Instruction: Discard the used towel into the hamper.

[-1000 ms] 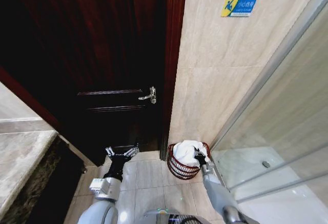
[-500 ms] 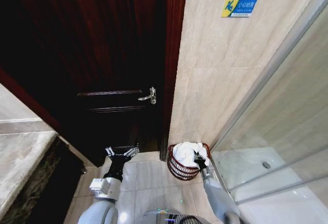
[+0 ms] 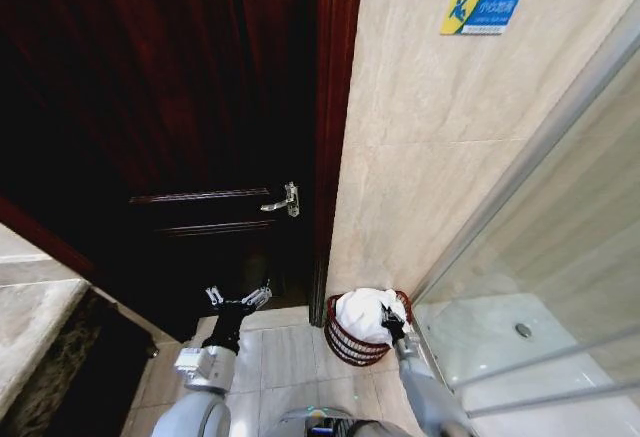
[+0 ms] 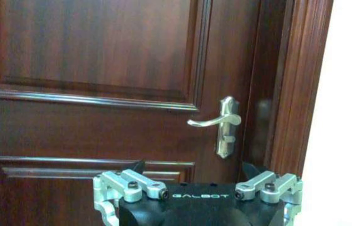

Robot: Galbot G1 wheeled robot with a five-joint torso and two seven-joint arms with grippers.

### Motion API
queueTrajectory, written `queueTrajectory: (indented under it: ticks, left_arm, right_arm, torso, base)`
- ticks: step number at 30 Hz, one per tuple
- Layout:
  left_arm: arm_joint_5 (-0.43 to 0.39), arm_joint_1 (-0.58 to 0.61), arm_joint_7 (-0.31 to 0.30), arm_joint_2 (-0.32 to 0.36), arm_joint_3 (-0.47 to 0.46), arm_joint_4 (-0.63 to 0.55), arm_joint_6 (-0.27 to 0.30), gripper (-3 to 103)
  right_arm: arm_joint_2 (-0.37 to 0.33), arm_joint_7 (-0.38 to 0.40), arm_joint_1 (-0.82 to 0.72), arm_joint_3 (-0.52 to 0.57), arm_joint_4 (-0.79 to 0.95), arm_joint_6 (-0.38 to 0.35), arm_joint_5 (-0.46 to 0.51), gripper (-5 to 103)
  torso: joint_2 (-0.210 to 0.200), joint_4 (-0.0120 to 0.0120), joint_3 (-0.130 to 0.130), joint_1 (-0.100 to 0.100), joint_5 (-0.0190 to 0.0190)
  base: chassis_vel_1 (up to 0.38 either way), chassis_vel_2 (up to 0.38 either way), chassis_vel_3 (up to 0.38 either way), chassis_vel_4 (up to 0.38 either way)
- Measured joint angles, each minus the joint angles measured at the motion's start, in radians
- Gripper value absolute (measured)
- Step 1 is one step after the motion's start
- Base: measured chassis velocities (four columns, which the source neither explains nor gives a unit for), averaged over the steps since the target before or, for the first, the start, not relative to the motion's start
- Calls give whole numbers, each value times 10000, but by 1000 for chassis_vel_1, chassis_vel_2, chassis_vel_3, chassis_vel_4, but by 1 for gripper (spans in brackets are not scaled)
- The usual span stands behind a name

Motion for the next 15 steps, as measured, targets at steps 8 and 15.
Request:
queueTrajectory:
  ticks: [8, 15]
  left_arm:
    - [0, 0, 0, 0, 0, 0, 0, 100]
    - [0, 0, 0, 0, 0, 0, 0, 100]
  right_arm:
    - [-101, 213, 29, 9, 47, -515, -453, 8]
    - [-217, 209, 50, -11, 398, -1628, -953, 8]
  torso:
    - [-433, 0, -224, -191, 0]
    - [-840, 0, -444, -388, 0]
  base:
    - [0, 0, 0, 0]
    - [0, 0, 0, 0]
